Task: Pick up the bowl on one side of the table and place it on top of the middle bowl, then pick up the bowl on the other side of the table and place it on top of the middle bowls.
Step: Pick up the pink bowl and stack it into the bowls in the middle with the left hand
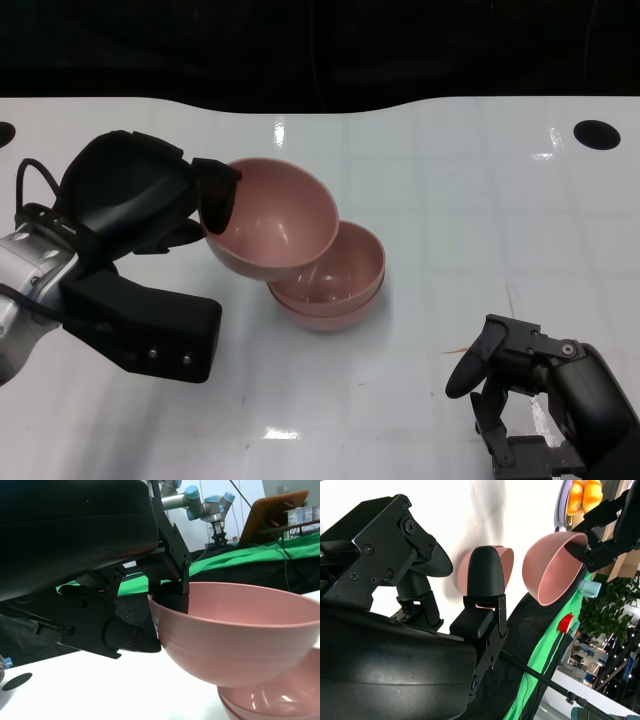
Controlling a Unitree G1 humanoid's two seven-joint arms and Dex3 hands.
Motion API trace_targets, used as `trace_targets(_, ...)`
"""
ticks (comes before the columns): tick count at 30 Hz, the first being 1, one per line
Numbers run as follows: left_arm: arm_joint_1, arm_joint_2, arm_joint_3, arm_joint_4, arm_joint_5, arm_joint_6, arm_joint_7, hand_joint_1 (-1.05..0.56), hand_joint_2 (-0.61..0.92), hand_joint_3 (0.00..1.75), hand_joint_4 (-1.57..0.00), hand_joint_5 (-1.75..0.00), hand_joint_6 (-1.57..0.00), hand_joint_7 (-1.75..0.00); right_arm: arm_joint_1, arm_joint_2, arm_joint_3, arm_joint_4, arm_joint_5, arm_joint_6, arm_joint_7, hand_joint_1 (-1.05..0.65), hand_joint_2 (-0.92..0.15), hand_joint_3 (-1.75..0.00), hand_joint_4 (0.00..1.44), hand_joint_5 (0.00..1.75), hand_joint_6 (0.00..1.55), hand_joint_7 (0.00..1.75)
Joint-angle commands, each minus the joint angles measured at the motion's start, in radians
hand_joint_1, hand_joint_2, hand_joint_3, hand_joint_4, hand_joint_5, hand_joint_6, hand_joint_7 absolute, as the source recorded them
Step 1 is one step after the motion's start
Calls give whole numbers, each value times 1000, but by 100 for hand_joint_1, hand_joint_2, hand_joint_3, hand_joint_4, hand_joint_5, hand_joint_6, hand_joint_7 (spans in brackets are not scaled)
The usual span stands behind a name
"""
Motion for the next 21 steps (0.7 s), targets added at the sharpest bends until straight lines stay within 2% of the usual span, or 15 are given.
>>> trace_targets(1,-10,5,15,-4,5,7,10,-22,87,30,-75,-169,-77,-137,-1,-4,-4,3,6,-12,-5,1,-33,-139,79,167,75,139)
trace_targets(12,-17,-14,16,-7,-5,8,13,-22,85,33,-76,-168,-76,-138,-1,-2,-1,-2,2,-6,-7,1,-33,-139,79,167,75,139)
trace_targets(18,-19,-36,15,0,-13,8,10,-22,84,30,-77,-166,-78,-131,-1,-2,-2,2,4,-13,-6,1,-34,-139,79,167,75,139)
trace_targets(21,-21,-50,14,4,-18,9,4,-22,86,29,-75,-169,-76,-136,-2,-2,-1,3,1,-13,-8,1,-33,-139,79,167,75,139)
